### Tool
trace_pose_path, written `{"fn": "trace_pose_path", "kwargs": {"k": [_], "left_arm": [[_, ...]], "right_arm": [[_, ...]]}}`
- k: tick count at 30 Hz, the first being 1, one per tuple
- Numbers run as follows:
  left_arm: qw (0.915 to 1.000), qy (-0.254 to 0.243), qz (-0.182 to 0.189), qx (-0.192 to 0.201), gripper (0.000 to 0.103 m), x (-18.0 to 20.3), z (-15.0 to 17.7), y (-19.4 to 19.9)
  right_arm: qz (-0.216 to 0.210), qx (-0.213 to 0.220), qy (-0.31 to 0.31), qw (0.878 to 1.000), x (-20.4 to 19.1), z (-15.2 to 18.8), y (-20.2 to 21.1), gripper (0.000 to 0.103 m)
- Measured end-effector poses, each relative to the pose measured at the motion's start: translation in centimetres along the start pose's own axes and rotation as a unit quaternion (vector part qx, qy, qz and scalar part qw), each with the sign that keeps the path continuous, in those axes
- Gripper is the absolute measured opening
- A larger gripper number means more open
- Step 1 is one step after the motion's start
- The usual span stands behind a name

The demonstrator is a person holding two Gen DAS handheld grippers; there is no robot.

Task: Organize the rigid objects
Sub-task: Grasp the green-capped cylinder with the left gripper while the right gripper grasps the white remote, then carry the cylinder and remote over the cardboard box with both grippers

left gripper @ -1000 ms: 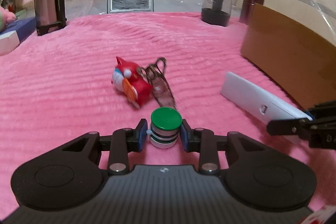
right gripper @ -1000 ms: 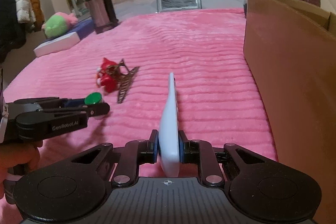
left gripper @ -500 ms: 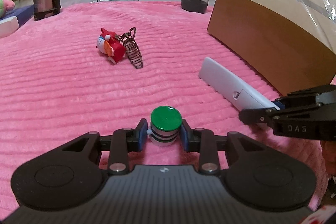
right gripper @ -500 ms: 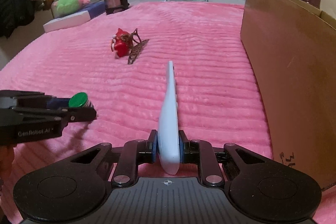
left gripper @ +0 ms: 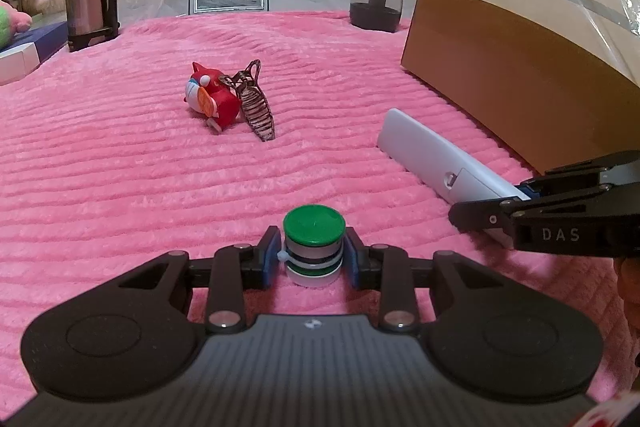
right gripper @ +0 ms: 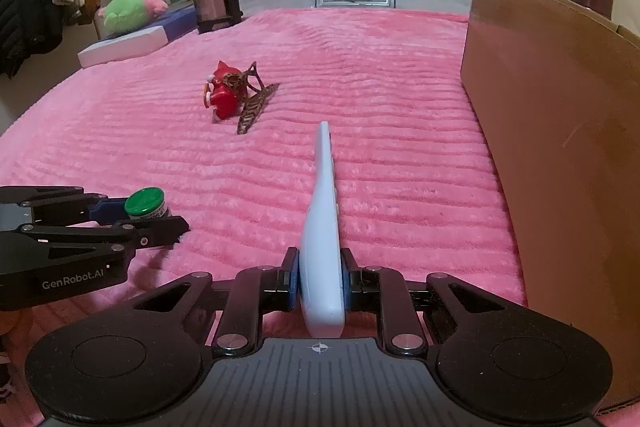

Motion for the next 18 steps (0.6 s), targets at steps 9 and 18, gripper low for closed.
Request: {"fn": "trace_pose_path", "kwargs": {"k": [9, 18], "left_arm": [[1.0, -0.005, 0.006, -0.001, 0.027, 1.0, -0.6, 2.0], [0.9999, -0.001, 0.006, 0.01, 0.027, 3.0, -1.6, 5.5]], "right_arm": [[0.0, 0.017, 0.002, 1.0, -0.4, -0.1, 2.1, 0.015], [-0.01, 0.041, 0.004, 0.999, -1.2, 0.0, 6.9, 0.015]]}}
Point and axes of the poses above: each gripper's, at about its wrist camera, not at the fingertips, and y roughly against the way its jaws point, x to its right, z to its underside, the point moved 2 cm from there along -y, roughly the way its jaws point, and after that the axes turned 11 degrees about -y, right-handed, at the moved point
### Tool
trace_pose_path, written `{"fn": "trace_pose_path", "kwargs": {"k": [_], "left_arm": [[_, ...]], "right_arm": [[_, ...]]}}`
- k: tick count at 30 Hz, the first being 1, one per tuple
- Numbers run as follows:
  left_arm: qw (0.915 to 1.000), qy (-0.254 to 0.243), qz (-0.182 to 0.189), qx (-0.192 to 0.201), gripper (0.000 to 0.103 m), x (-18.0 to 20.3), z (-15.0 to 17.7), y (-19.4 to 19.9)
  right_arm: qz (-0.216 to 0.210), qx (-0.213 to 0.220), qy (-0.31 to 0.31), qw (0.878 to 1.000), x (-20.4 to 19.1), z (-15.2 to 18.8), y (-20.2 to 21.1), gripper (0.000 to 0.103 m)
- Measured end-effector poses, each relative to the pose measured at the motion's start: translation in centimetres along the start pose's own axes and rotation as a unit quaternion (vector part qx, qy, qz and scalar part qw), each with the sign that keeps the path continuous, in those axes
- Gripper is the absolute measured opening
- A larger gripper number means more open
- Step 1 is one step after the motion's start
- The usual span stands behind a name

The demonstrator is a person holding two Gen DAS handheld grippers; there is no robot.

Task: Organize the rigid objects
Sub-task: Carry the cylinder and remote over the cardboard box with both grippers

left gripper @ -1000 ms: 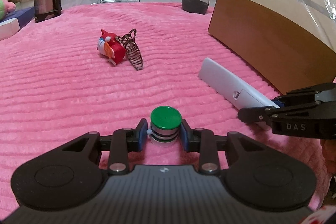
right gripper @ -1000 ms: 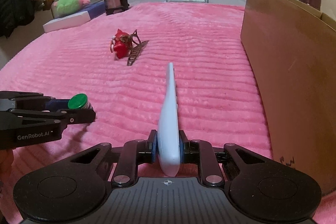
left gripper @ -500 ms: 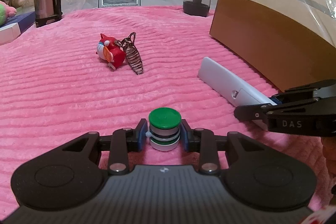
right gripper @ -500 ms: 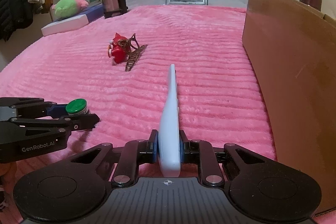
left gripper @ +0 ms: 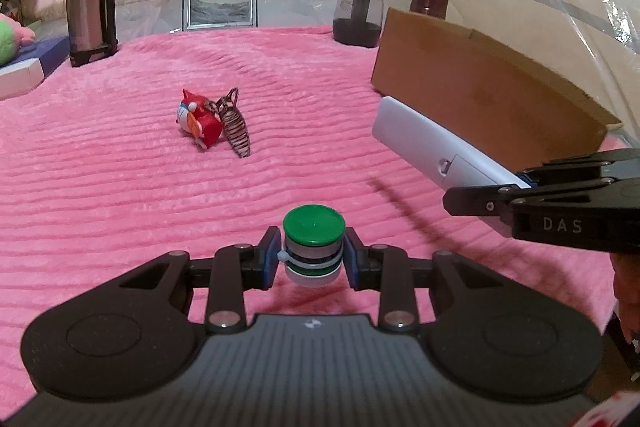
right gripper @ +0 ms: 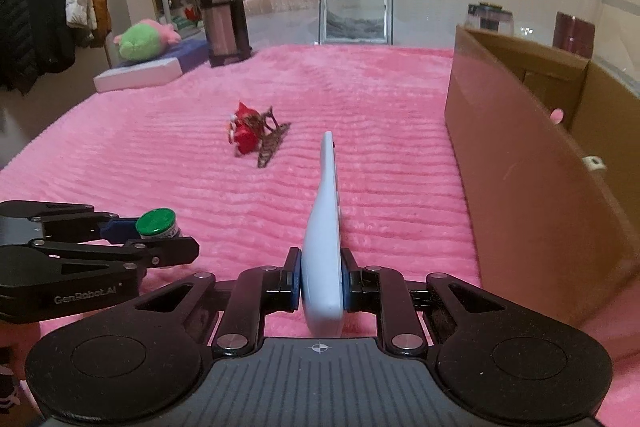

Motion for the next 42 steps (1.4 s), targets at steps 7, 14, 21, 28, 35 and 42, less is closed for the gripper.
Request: {"fn": "trace_pose_path", "kwargs": {"k": [7, 14, 21, 28, 35, 42], "left_arm": [[0.9999, 0.002, 0.004, 0.01, 0.027, 1.9, -1.0, 3.1], [0.9999, -0.001, 0.007, 0.014, 0.027, 3.9, -1.6, 5.4], [0.9997, -0.007, 0.011, 0.018, 0.027, 5.4, -2.0, 6.5], [0.9995, -0.019, 0.014, 0.02, 0.027, 6.7, -2.6, 6.8], [0.9987, -0.033, 0.028, 0.027, 0.027, 8.4, -3.9, 7.3], [0.9965, -0.046, 0.056, 0.042, 0.027, 11.4, -6.3, 7.4]], "right_arm": [[-0.007, 0.018, -0.001, 1.0, -0.4, 0.1, 3.7, 0.015], [-0.015, 0.036, -0.001, 0.999, -0.1, 0.1, 7.1, 0.015], [-0.021, 0.046, -0.001, 0.999, 0.3, 0.4, 9.3, 0.015], [-0.025, 0.056, -0.007, 0.998, 1.0, 0.5, 10.9, 0.015], [-0.037, 0.075, -0.02, 0.996, 2.0, 0.0, 13.1, 0.015], [-0.027, 0.099, -0.039, 0.994, 4.7, -0.9, 16.0, 0.015]]}}
Point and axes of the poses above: each gripper's, at about its wrist camera, not at the fingertips, and y roughly against the way its jaws point, x to its right, z to its underside, the point moved 2 cm from there along -y, roughly the way its jaws point, and after that the axes turned 11 degrees about -y, right-handed, at the moved point
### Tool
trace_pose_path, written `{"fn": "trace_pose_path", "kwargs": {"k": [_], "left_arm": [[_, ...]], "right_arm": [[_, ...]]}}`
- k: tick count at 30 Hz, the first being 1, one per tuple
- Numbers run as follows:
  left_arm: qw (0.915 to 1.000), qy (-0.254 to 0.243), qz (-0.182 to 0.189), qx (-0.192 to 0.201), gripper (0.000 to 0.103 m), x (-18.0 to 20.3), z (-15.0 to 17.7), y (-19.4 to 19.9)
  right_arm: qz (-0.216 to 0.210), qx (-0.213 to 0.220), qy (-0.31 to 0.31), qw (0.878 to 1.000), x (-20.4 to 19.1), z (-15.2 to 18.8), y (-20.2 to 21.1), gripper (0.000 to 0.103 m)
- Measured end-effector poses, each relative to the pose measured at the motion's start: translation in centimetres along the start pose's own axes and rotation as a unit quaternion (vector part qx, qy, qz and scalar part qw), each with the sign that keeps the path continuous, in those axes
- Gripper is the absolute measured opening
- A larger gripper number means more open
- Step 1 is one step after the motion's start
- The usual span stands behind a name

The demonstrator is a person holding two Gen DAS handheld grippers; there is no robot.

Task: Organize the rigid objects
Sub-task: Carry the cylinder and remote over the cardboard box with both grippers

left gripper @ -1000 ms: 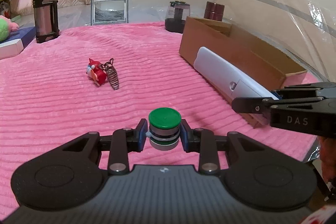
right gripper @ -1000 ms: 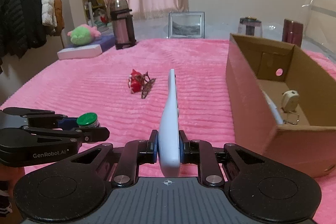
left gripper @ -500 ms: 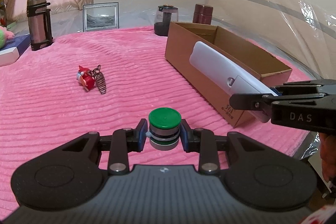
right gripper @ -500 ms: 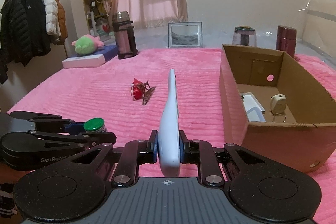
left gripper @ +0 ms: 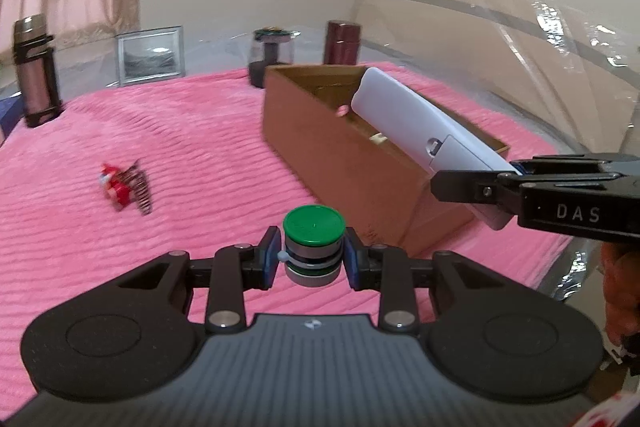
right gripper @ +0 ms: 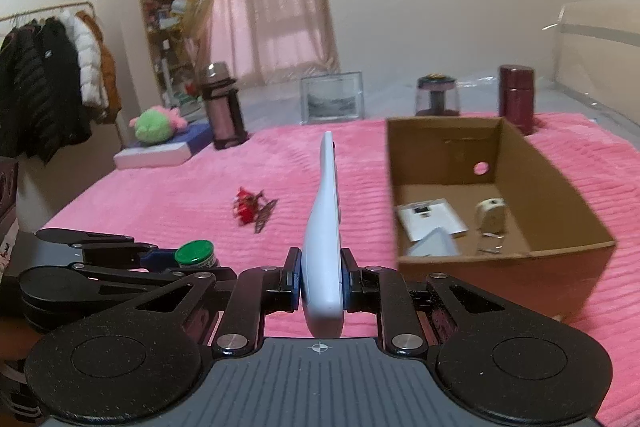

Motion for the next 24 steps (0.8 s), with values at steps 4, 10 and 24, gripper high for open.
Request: {"fn": "trace_pose_path", "kwargs": {"k": [4, 10, 24], "left_arm": [[0.9995, -0.015, 0.025, 0.008, 0.027, 2.2, -1.9, -1.0], [0.9971, -0.036, 0.064, 0.021, 0.027, 5.1, -4.5, -2.8], [0.9901, -0.091, 0.102, 0.031, 0.027, 8.0, -9.6, -6.8]], "right_arm": [[0.019, 0.014, -0.007, 1.0, 2.2, -1.1, 1.5, 0.015], [0.056, 0.028, -0.009, 0.998, 5.8, -2.5, 3.1, 0.015], [0.087, 0.029, -0.007, 0.996, 10.9, -4.9, 3.7, 0.015]]}}
Point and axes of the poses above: each gripper's, at about its wrist camera, not at the fingertips, and y roughly against the way its jaws point, x to its right, z to its underside, the point moved 2 cm from there along -y, roughly the way its jaws point, and after that the axes turned 11 degrees about -y, right-handed, at the moved point
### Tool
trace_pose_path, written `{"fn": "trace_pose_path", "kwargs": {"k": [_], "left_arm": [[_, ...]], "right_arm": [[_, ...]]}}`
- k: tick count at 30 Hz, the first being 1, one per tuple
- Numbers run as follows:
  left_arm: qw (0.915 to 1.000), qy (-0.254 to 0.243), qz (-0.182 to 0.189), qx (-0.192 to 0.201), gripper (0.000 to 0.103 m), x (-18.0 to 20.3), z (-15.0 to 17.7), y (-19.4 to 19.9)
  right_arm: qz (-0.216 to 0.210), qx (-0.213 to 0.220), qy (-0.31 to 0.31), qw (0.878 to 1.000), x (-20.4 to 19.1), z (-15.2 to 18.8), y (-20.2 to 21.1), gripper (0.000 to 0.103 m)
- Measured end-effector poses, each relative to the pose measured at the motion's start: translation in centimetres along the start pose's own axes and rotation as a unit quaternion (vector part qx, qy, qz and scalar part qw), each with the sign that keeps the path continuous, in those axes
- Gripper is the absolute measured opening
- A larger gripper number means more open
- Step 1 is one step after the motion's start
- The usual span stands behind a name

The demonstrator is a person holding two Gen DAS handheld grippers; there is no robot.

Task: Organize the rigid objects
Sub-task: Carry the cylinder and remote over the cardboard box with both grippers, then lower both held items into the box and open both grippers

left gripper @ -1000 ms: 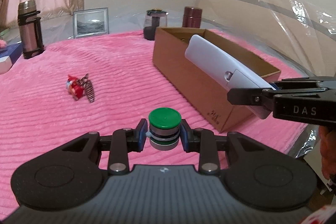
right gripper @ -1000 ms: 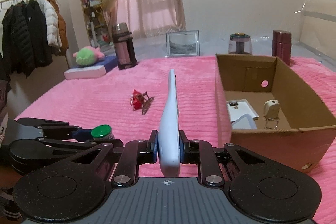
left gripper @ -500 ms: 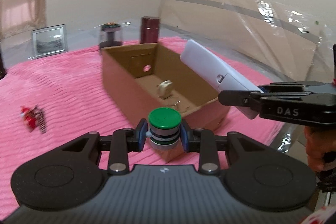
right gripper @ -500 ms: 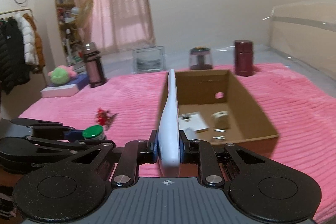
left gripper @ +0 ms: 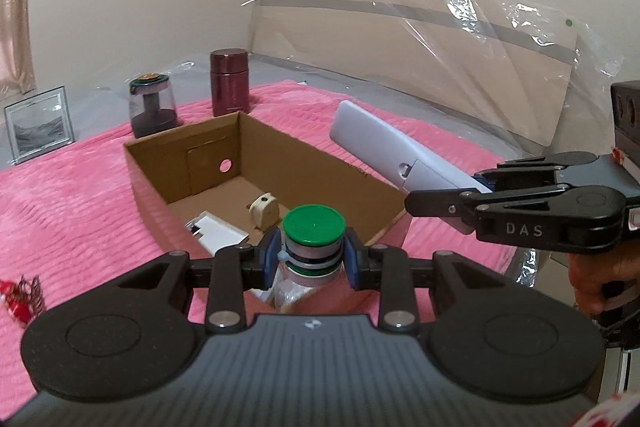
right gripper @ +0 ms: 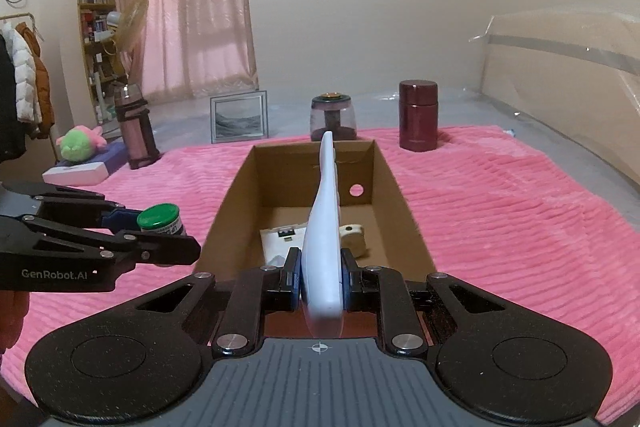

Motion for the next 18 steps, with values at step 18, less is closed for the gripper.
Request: {"fn": "trace_pose_path", "kwargs": {"k": [18], "left_arm": [[0.9931, -0.059, 0.043, -0.091, 0.027, -6.2, -3.6, -10.5]], "right_arm": [[-0.018, -0.133, 0.082, 0.988, 2.4, -4.7, -9.7, 0.015]]}}
Point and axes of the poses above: each gripper's, at about its wrist camera, not at the fingertips, and y roughly against the way its jaws point, x to its right, z to its underside, the point moved 2 cm from there along -y, roughly the way its jaws point, and after that the axes turned 11 degrees about -y, right-handed, at the moved point
